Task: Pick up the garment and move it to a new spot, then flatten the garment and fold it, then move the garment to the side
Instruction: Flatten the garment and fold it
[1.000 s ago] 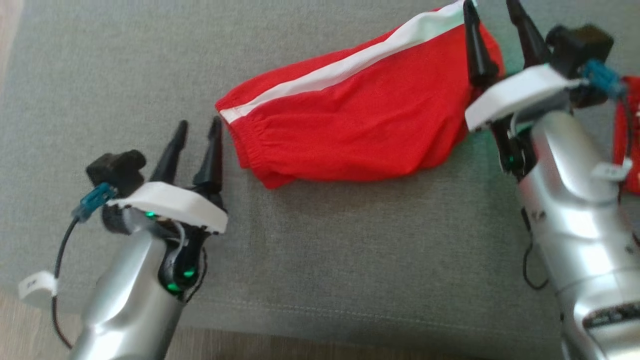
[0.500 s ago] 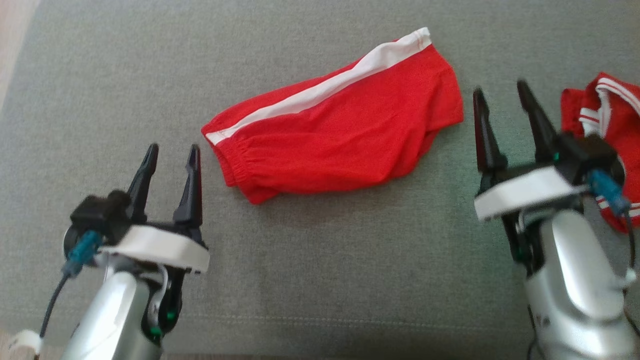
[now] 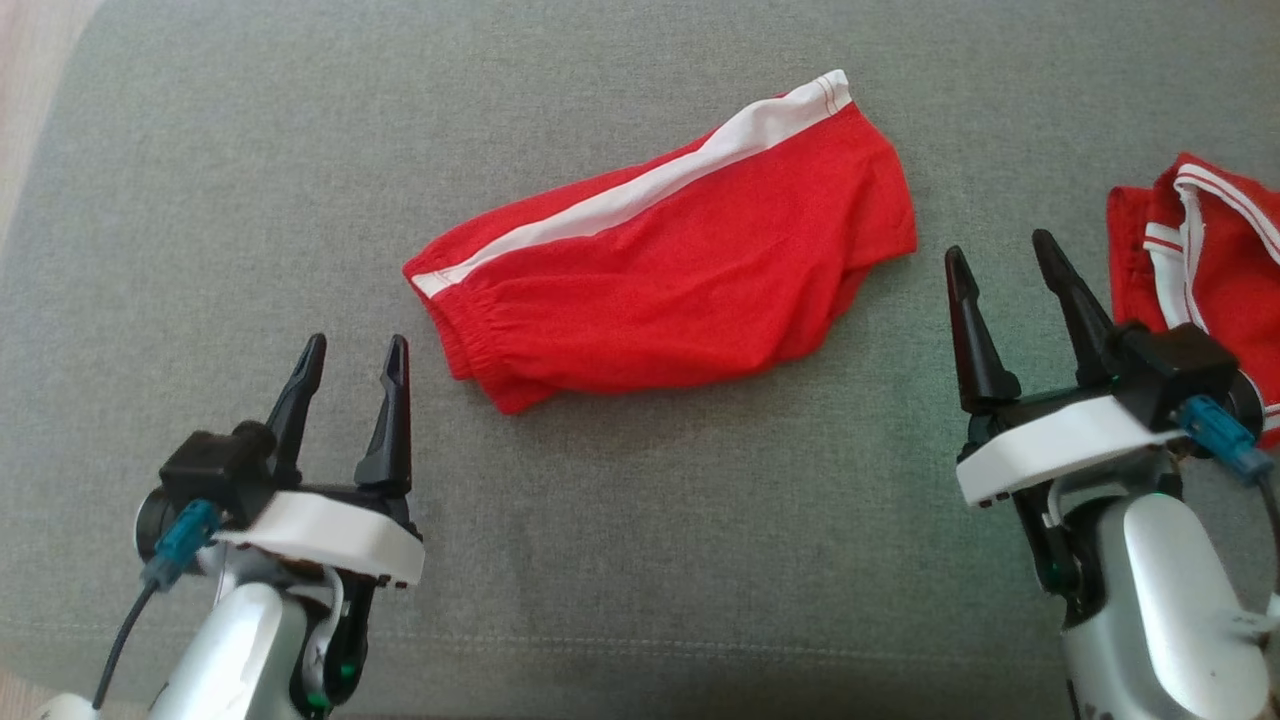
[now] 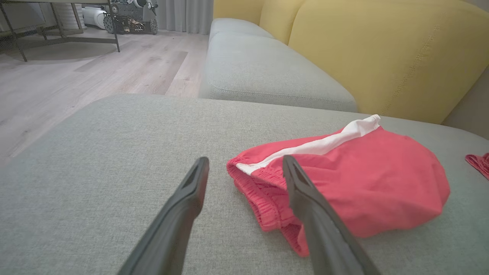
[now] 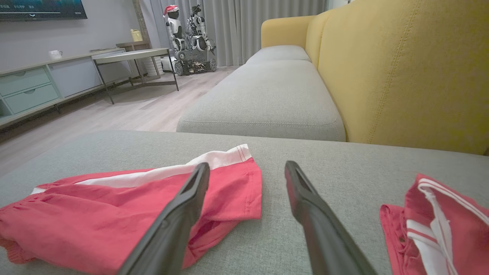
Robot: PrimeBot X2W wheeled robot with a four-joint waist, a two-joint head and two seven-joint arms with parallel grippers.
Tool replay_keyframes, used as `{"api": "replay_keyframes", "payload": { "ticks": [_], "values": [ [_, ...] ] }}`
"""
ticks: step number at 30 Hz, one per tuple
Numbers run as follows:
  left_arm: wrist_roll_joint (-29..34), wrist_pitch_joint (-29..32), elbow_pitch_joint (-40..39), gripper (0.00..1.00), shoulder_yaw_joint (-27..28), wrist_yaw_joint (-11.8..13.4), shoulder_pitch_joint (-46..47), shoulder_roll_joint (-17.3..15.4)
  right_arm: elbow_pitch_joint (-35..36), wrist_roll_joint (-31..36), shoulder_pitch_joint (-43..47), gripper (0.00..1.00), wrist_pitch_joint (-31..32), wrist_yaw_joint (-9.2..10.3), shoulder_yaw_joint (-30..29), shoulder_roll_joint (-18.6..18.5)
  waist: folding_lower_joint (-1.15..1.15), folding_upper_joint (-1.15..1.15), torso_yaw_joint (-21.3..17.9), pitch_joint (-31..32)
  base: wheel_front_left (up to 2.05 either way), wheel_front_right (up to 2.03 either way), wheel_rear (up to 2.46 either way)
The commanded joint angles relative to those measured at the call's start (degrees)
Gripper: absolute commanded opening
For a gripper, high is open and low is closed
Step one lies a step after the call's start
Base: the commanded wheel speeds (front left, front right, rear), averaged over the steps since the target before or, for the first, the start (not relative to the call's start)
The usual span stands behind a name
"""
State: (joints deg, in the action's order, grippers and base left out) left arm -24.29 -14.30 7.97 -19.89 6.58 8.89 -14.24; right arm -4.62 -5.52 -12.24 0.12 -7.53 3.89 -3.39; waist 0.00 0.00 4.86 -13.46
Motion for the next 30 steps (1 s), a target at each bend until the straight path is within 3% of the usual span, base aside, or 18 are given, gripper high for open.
{"api": "replay_keyframes", "payload": {
  "ticks": [1,15,22,30],
  "values": [
    [0.2,-0.5,-1.9,1.00,1.8,0.2,1.8,-1.3,2.6,0.4,-0.3,1.00,0.7,0.04,1.0,0.5,0.00,0.00,0.1,0.0,0.00,0.00,0.00],
    [0.3,-0.5,-2.1,1.00,1.0,-0.1,4.4,-1.2,2.2,-0.2,-2.6,1.00,2.1,0.04,-0.3,0.5,0.00,0.00,1.6,-1.9,0.00,0.00,0.00],
    [0.5,-0.6,-2.1,1.00,0.2,-1.0,7.3,-0.1,-5.0,0.6,-10.3,1.00,2.9,0.04,-2.0,0.5,0.00,0.00,3.7,-5.4,0.00,0.00,0.00],
    [1.2,-0.7,-0.9,1.00,-0.4,-2.7,10.1,1.8,-20.9,3.7,-19.2,1.00,9.7,0.04,-3.1,0.5,0.00,0.00,5.9,-9.0,0.00,0.00,0.00]
  ]
}}
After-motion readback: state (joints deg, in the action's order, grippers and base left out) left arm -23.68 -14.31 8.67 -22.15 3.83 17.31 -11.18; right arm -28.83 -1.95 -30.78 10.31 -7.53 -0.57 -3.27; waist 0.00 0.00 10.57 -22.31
